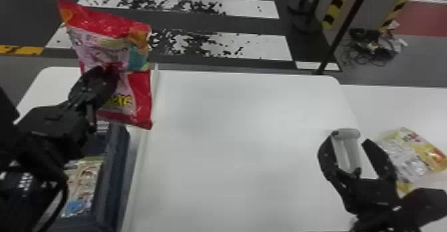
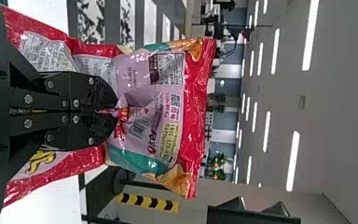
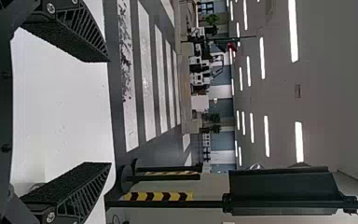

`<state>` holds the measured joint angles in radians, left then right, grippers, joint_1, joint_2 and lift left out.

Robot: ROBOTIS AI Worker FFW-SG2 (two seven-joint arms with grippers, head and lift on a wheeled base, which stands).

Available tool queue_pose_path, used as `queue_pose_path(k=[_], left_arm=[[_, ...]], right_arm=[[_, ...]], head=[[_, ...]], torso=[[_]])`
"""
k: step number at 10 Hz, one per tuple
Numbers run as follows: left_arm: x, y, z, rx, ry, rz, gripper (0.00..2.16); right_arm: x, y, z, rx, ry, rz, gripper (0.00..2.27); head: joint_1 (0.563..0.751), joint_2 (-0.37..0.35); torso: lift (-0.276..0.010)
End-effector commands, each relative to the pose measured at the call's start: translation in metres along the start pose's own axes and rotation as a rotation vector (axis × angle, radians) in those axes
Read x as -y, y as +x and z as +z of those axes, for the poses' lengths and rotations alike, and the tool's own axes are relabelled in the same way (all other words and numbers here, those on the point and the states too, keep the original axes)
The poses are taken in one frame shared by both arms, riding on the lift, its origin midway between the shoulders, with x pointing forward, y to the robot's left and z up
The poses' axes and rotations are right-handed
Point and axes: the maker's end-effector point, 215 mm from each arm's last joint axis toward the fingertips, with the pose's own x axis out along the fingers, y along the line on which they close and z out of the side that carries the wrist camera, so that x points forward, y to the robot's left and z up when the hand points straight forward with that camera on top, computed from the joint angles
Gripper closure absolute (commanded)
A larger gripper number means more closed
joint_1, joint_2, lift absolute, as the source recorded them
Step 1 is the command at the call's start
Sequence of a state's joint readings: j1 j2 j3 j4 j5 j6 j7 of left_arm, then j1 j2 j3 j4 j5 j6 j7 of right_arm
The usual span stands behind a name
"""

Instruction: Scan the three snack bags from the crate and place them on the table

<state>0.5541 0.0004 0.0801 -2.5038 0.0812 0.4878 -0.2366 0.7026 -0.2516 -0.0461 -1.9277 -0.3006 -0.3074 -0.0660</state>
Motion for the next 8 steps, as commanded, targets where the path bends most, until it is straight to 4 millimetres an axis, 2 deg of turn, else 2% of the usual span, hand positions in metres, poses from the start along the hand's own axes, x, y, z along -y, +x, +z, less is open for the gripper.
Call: queue_pose_path(k=[1, 5, 6, 8], left_arm=[[0.042, 0.014, -0.013, -0.018, -0.045, -0.078, 1.91], [0.146, 0.046, -0.063, -0.109, -0.13, -0.288, 1.91], [0.174, 0.053, -0.081, -0.144, -0.138, -0.339, 1.91], [0.218, 0.065, -0.124, -0.241, -0.145, -0.437, 1.91]], right_arm=[[0.002, 0.001, 0.002, 0.003, -0.002, -0.003, 0.1], [0.011, 0.005, 0.01, 0.016, -0.002, -0.018, 0.1], [0.013, 0.006, 0.011, 0.017, 0.004, -0.021, 0.1], [0.014, 0.007, 0.013, 0.022, 0.006, -0.024, 0.1]], head=[[0.695, -0.14], [0.695, -0.295], [0.695, -0.334], [0.695, -0.35]], torso=[[-0.062], [-0.062], [-0.062], [-0.062]])
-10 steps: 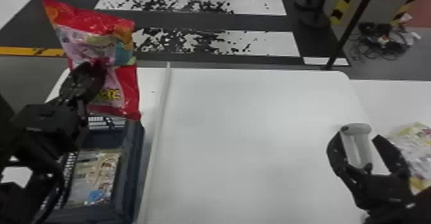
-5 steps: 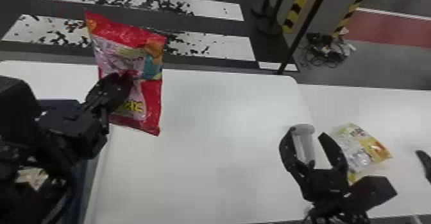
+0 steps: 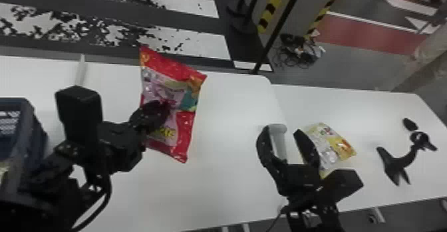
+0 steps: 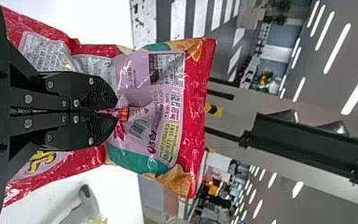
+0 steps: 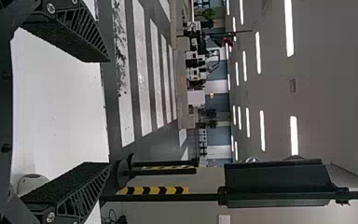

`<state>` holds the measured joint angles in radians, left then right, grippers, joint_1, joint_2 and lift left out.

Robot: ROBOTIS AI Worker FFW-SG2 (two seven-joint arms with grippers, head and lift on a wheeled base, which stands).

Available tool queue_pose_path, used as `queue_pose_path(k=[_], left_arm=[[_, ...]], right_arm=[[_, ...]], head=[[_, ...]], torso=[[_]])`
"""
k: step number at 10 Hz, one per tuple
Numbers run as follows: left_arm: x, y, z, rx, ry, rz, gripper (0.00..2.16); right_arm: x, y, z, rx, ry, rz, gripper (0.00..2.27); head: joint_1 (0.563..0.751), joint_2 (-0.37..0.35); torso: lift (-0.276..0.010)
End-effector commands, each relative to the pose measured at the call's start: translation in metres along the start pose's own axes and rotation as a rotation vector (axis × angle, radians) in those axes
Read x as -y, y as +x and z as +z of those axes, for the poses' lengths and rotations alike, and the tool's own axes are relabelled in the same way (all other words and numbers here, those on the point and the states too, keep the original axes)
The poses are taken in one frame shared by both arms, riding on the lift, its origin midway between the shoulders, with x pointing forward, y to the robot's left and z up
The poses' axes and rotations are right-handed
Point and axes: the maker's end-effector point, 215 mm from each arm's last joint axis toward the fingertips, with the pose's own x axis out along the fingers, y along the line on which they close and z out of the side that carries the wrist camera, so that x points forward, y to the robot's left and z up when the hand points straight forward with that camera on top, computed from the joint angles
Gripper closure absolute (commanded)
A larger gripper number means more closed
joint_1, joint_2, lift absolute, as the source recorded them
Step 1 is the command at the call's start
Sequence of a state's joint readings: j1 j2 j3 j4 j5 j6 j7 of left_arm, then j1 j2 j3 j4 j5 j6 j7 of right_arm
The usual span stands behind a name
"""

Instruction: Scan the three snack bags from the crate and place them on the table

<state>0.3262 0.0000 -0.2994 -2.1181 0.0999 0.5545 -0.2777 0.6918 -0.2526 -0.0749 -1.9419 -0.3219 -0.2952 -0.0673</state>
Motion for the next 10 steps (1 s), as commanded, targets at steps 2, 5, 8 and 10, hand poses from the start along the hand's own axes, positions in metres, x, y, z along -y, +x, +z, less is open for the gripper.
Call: queue_pose_path(k=[2, 5, 8, 10], left_arm=[[0.023, 0.039, -0.045, -0.094, -0.025, -0.098, 1.91], [0.031, 0.07, -0.078, -0.156, -0.042, -0.162, 1.91], [0.04, 0.09, -0.109, -0.208, -0.03, -0.221, 1.91], [0.052, 0.096, -0.124, -0.242, -0.025, -0.27, 1.91]], right_arm=[[0.003, 0.003, 0.003, 0.005, 0.009, -0.007, 0.1], [0.01, 0.005, 0.004, 0.006, 0.022, -0.017, 0.1], [0.017, 0.009, 0.002, 0.007, 0.035, -0.03, 0.1], [0.019, 0.013, 0.004, 0.013, 0.041, -0.034, 0.1]], head=[[0.695, -0.35], [0.695, -0.35], [0.695, -0.35], [0.695, -0.35]], torso=[[-0.062], [-0.062], [-0.062], [-0.062]])
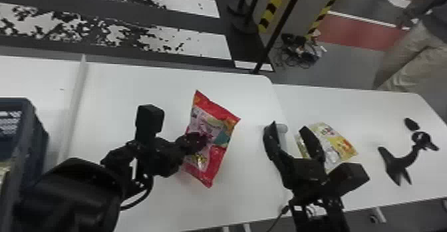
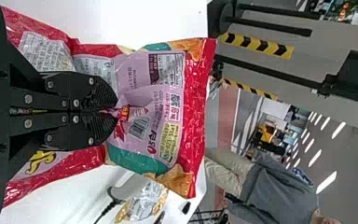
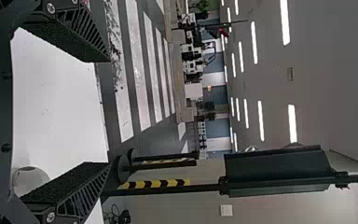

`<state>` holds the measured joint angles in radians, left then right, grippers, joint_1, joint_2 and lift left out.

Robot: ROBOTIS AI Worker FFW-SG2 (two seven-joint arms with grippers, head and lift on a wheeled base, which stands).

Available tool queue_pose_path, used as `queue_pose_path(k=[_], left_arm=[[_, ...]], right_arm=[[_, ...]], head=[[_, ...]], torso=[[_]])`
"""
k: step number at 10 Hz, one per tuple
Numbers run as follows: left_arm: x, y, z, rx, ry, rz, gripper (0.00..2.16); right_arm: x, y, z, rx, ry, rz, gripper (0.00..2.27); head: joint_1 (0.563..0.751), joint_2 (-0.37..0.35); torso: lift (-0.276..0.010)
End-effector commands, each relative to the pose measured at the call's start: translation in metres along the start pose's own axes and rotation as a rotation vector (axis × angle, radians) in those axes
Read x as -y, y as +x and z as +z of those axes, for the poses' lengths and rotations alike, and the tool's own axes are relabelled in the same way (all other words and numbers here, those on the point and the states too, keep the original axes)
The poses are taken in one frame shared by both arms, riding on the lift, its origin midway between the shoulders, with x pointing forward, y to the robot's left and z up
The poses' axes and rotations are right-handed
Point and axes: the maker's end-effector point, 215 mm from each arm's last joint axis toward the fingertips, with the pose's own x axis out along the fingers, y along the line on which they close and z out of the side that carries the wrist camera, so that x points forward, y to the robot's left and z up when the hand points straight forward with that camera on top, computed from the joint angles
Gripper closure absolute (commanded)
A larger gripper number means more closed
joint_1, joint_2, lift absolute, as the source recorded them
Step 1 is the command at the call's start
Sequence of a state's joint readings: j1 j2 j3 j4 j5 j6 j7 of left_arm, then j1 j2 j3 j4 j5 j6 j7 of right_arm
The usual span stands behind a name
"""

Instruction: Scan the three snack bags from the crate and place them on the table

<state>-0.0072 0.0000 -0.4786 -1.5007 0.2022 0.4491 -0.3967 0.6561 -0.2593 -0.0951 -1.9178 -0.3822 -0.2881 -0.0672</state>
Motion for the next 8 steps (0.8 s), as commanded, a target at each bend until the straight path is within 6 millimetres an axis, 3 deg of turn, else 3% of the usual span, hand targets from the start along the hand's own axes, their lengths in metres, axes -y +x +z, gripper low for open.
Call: queue_pose_path(k=[1, 2, 3, 5, 6, 7, 8], left_arm=[[0.006, 0.007, -0.008, -0.024, -0.006, -0.027, 1.91], [0.006, 0.012, -0.009, -0.033, -0.012, -0.042, 1.91], [0.001, 0.015, -0.012, -0.045, -0.021, -0.042, 1.74], [-0.003, 0.019, -0.011, -0.041, -0.021, -0.062, 1.24], [-0.002, 0.02, -0.009, -0.038, -0.033, -0.087, 0.42], [-0.003, 0.021, -0.009, -0.045, -0.035, -0.098, 0.01], [0.0, 0.022, -0.005, -0.043, -0.032, -0.124, 0.01]], right_arm=[[0.001, 0.002, 0.0, 0.002, 0.003, -0.002, 0.1], [0.001, 0.002, -0.001, 0.0, 0.007, -0.003, 0.1], [0.001, 0.002, -0.001, 0.001, 0.009, -0.004, 0.1], [0.001, 0.003, 0.0, 0.001, 0.012, -0.004, 0.1], [0.002, 0.003, 0.0, 0.002, 0.018, -0.007, 0.1], [0.002, 0.004, -0.001, 0.002, 0.021, -0.008, 0.1], [0.003, 0.004, -0.002, -0.001, 0.022, -0.009, 0.1]], head=[[0.695, -0.35], [0.695, -0.35], [0.695, -0.35], [0.695, -0.35], [0.695, -0.35], [0.695, -0.35], [0.695, -0.35]], torso=[[-0.062], [-0.062], [-0.062], [-0.062], [-0.062], [-0.062], [-0.062]])
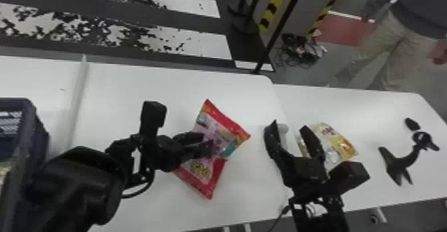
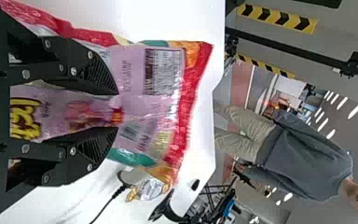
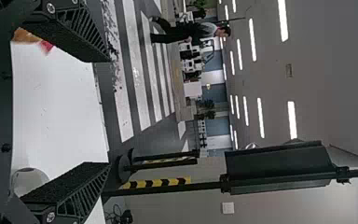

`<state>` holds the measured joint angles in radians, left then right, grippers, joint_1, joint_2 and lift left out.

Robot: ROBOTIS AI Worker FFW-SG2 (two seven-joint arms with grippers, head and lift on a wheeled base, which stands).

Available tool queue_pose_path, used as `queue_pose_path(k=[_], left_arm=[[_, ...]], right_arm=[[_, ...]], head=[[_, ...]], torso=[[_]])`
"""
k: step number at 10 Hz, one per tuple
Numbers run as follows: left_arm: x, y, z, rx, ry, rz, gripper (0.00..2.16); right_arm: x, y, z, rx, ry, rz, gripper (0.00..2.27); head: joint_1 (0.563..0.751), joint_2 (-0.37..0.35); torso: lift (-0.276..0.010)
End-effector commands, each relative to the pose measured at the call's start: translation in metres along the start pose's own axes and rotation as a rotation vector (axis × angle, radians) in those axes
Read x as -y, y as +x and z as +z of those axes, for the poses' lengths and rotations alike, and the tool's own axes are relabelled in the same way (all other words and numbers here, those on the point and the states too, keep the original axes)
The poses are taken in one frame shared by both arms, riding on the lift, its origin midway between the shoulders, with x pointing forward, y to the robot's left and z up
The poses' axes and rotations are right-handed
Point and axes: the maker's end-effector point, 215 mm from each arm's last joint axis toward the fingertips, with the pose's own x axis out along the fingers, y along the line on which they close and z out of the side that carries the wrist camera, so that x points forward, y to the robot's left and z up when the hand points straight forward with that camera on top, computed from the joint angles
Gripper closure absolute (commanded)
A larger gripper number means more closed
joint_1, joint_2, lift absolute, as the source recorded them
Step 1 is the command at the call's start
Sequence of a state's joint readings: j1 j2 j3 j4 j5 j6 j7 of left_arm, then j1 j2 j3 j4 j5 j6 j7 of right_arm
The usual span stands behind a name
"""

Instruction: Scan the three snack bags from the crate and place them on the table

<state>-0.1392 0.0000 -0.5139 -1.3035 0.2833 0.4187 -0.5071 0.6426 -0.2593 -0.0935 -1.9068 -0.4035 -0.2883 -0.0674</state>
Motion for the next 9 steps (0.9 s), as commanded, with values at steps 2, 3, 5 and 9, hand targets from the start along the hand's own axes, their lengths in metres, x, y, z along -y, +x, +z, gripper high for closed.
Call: queue_pose_path(k=[2, 3, 5, 9], left_arm=[[0.006, 0.001, 0.006, 0.006, 0.002, -0.033, 0.01], [0.006, -0.001, 0.013, 0.02, 0.004, -0.036, 0.01], [-0.002, -0.012, 0.033, 0.068, 0.026, 0.005, 0.02], [-0.034, -0.063, 0.099, 0.223, 0.083, 0.248, 0.02]], right_arm=[[0.001, 0.0, -0.001, -0.004, 0.004, -0.001, 0.1], [0.002, 0.002, -0.001, -0.003, 0.005, -0.001, 0.1], [0.002, 0.002, -0.002, -0.006, 0.009, -0.002, 0.1], [-0.022, 0.002, -0.014, -0.068, 0.03, 0.077, 0.1]], head=[[0.695, -0.35], [0.695, -0.35], [0.695, -0.35], [0.695, -0.35]], torso=[[-0.062], [-0.062], [-0.062], [-0.062]])
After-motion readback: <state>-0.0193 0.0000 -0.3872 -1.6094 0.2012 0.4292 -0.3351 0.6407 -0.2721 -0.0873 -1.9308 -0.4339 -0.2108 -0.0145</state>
